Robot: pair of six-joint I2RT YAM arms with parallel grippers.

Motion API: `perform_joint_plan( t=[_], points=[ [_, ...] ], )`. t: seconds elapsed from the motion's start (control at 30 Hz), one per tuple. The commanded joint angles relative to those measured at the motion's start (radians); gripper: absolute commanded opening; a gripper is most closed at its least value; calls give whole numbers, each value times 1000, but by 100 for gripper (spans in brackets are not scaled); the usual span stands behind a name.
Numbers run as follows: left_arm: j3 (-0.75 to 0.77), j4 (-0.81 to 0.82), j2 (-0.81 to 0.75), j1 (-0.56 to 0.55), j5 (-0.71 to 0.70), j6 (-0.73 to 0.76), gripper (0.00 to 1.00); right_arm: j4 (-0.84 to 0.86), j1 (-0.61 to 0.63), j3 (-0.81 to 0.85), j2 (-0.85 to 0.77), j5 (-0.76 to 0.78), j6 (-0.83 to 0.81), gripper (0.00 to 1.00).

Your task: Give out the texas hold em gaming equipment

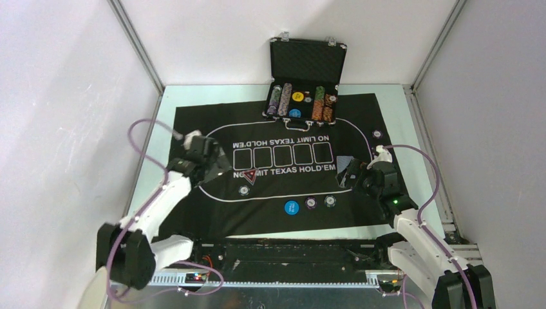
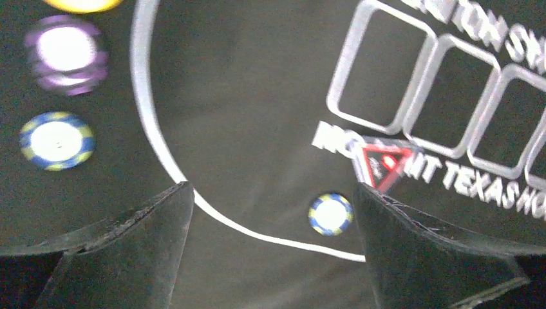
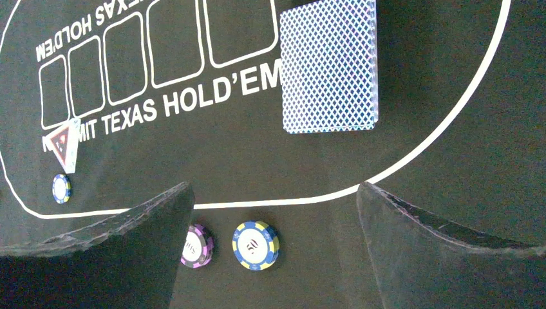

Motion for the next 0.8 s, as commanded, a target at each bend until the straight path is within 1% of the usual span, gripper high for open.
perform_joint_plan(
  t=[0.0, 0.07, 0.13, 0.27, 0.53, 0.73, 0.77],
  points=[
    [132, -3, 148, -216, 60, 156, 100, 29, -3, 0, -14, 13, -8, 100],
    [164, -20, 223, -273, 42, 174, 100, 30, -2, -1, -15, 13, -7, 100],
    [175, -19, 284, -294, 58, 182, 100, 31, -2, -2, -16, 13, -7, 100],
    [170, 5, 362, -302, 119, 179, 98, 30, -3, -2, -17, 13, -8, 100],
    [157, 29, 480, -309, 165, 175, 84, 29, -2, -2, 4, 21, -8, 100],
    [132, 27, 501, -331, 206, 161, 72, 30, -1, -2, 7, 31, -9, 99],
    [132, 14, 502, -340, 197, 153, 69, 31, -1, -2, 10, 30, -8, 100]
  ],
)
